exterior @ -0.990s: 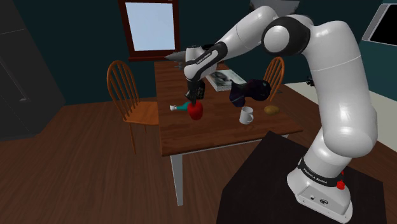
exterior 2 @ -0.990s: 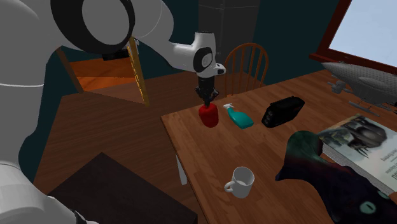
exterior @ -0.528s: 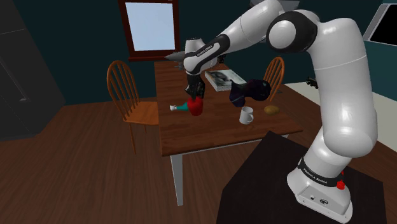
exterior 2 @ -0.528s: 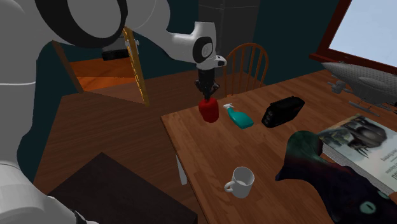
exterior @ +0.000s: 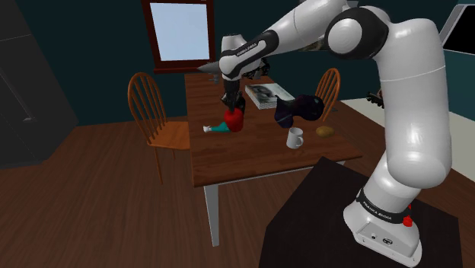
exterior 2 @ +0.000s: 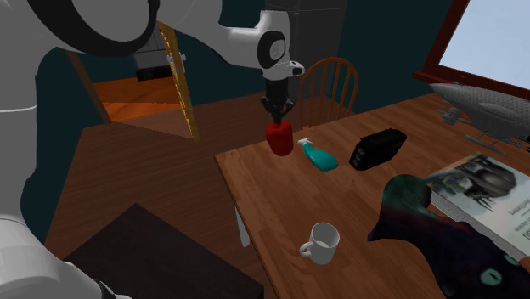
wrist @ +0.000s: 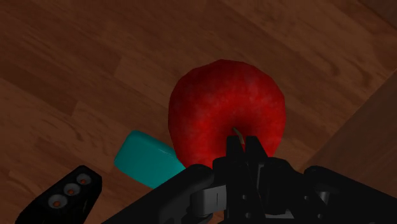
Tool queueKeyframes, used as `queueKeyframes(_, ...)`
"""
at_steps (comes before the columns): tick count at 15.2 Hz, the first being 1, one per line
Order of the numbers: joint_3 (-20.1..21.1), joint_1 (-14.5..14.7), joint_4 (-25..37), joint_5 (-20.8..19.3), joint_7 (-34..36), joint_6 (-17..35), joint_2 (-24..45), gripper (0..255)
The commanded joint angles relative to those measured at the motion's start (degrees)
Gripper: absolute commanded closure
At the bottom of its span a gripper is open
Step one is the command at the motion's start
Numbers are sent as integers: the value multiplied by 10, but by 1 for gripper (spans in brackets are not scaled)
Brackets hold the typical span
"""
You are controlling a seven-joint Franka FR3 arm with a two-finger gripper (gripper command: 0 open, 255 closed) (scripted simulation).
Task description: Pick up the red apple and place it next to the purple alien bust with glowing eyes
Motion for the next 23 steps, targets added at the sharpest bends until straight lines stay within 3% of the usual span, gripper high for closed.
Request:
queueKeyframes(1,0,0,5,0,-1,-12,-7,255)
queueKeyframes(23,0,0,114,1,-6,-162,-49,255)
